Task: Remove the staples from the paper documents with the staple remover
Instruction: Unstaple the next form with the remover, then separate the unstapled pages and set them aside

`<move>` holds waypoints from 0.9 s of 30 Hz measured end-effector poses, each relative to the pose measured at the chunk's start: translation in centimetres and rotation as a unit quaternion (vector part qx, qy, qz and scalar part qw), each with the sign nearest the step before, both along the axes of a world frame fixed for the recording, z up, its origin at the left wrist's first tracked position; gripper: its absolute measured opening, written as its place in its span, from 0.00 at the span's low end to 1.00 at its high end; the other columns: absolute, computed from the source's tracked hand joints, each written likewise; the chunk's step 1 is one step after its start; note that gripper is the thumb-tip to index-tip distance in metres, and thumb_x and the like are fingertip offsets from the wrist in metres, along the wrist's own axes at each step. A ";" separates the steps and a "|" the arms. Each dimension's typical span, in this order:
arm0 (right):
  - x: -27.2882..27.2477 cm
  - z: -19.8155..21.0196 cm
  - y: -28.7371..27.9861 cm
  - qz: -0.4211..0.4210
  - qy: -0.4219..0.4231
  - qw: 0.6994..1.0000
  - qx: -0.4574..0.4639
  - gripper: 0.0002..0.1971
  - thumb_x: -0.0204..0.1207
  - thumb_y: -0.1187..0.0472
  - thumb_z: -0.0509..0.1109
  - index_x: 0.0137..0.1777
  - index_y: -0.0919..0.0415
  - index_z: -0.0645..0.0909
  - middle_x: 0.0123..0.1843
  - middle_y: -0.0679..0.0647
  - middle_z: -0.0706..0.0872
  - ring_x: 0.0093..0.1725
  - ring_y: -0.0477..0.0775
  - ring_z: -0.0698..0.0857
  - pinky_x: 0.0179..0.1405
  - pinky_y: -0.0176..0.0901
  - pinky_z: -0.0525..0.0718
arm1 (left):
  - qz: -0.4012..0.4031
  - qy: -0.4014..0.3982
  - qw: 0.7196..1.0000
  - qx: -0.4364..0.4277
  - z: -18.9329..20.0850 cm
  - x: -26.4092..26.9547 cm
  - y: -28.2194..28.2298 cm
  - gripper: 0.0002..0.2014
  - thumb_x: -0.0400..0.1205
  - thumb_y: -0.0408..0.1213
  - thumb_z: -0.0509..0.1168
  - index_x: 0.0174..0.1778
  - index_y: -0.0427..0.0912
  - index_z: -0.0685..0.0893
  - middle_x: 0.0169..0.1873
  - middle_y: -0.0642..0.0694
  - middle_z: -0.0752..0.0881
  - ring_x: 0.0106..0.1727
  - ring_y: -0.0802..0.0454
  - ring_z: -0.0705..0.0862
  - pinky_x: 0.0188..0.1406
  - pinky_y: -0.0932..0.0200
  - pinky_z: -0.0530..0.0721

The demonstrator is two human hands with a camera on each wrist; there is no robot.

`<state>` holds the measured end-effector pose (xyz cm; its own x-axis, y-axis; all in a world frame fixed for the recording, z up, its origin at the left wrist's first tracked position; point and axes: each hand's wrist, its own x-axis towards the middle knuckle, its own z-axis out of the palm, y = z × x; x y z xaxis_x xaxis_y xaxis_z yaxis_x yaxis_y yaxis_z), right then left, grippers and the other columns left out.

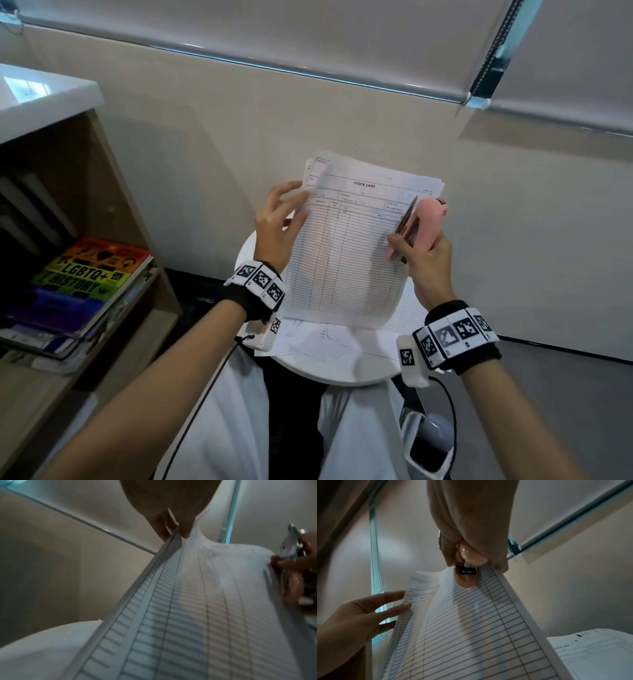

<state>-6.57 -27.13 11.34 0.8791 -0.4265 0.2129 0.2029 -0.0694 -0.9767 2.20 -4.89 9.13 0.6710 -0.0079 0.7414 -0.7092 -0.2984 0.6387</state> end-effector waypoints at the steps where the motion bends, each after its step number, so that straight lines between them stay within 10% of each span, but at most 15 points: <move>1: 0.1 0.0 0.0 0.001 0.004 1.000 -0.001 0.20 0.68 0.69 0.79 0.60 0.72 0.80 0.48 0.57 0.89 0.49 0.58 0.88 0.48 0.50 0.88 | -0.004 0.023 1.000 -0.008 0.3 0.1 0.0 0.15 0.79 0.35 0.70 0.60 0.36 0.84 0.60 0.40 0.80 0.54 0.64 0.81 0.48 0.63 0.88; 9: 0.4 0.1 0.2 -0.016 0.002 1.000 0.006 0.19 0.69 0.69 0.79 0.58 0.74 0.80 0.44 0.54 0.87 0.45 0.53 0.87 0.46 0.45 0.87 | -0.081 0.080 0.990 -0.080 2.5 -0.1 -0.9 0.12 0.85 0.37 0.61 0.63 0.39 0.76 0.59 0.38 0.80 0.62 0.48 0.81 0.64 0.47 0.82; 17: 0.5 0.6 -0.3 0.001 -0.003 1.000 -0.004 0.18 0.70 0.70 0.78 0.59 0.74 0.80 0.44 0.55 0.87 0.43 0.51 0.87 0.40 0.36 0.85 | -0.099 0.099 0.987 -0.083 3.0 -0.6 -1.1 0.11 0.83 0.37 0.64 0.59 0.46 0.72 0.56 0.40 0.82 0.57 0.45 0.83 0.57 0.44 0.85; 22: 0.7 0.1 -0.3 0.032 0.042 0.997 -0.060 0.20 0.69 0.69 0.78 0.60 0.73 0.79 0.51 0.63 0.88 0.49 0.59 0.88 0.46 0.51 0.89 | -0.107 0.141 0.976 -0.125 2.3 -1.0 -1.0 0.29 0.77 0.28 0.71 0.69 0.42 0.61 0.50 0.39 0.85 0.50 0.50 0.87 0.50 0.60 0.87; 27: 0.9 1.9 0.4 0.008 -0.011 0.998 -0.066 0.20 0.69 0.72 0.78 0.60 0.73 0.79 0.48 0.59 0.86 0.45 0.52 0.87 0.42 0.41 0.90 | -0.055 0.099 0.987 -0.116 3.7 -0.8 -1.8 0.17 0.84 0.32 0.63 0.66 0.36 0.68 0.50 0.51 0.81 0.49 0.64 0.83 0.52 0.61 0.86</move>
<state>-5.69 -26.77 13.21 0.8799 -0.3801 0.2853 0.2261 -0.1931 -0.9548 1.39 -6.74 12.80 0.8077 0.0654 0.5860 -0.5834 -0.0556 0.8103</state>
